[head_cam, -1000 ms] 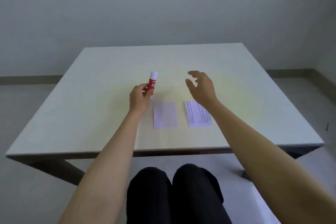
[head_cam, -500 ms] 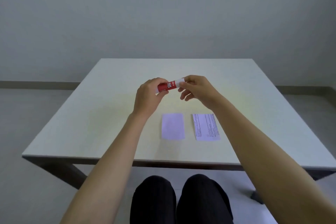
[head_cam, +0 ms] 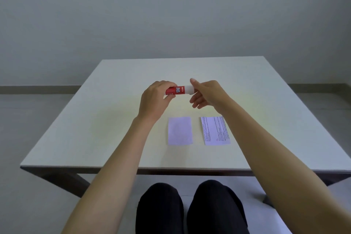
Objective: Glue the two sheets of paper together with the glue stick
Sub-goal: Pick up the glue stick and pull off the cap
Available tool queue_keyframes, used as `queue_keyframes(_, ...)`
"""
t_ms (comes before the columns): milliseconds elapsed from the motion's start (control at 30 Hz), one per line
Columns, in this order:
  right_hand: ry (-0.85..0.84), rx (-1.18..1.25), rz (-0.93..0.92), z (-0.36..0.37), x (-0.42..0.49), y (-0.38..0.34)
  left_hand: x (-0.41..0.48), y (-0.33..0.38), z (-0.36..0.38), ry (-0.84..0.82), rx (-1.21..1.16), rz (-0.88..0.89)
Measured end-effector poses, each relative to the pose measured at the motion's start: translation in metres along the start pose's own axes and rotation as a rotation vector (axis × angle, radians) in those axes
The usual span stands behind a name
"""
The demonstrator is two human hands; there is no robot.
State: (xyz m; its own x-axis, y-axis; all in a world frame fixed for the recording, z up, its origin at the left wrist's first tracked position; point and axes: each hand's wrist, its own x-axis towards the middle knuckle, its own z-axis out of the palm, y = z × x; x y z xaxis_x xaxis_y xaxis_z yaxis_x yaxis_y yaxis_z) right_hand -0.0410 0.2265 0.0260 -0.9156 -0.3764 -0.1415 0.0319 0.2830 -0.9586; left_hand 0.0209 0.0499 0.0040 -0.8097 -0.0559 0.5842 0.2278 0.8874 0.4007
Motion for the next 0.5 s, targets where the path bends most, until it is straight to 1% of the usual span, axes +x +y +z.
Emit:
queue_keyframes(67,-0.003,0.037,-0.054,0.002,0.001,0.004,-0.002,0.0,0.002,-0.007,0.009,0.004)
queue_keyframes(133,0.011,0.093,-0.129,-0.004,0.002,0.009,-0.004,-0.004,0.004,-0.019,-0.001,-0.039)
queue_keyframes(200,0.146,0.099,-0.165,-0.016,0.005,0.017,-0.006,-0.012,0.004,-0.012,-0.054,-0.142)
queue_keyframes(233,0.255,0.04,-0.161,-0.023,0.009,0.023,-0.009,-0.016,0.005,0.007,-0.107,-0.204)
queue_keyframes(267,0.364,-0.067,-0.148,-0.031,0.012,0.031,-0.011,-0.02,0.005,0.028,-0.165,-0.265)
queue_keyframes(333,0.507,-0.344,-0.107,-0.047,0.016,0.051,-0.017,-0.026,0.005,0.042,-0.271,-0.372)
queue_keyframes(400,0.537,-0.517,-0.052,-0.058,0.017,0.072,-0.021,-0.03,0.005,0.041,-0.343,-0.435)
queue_keyframes(500,0.51,-0.676,0.019,-0.066,0.019,0.092,-0.022,-0.031,0.005,0.026,-0.368,-0.466)
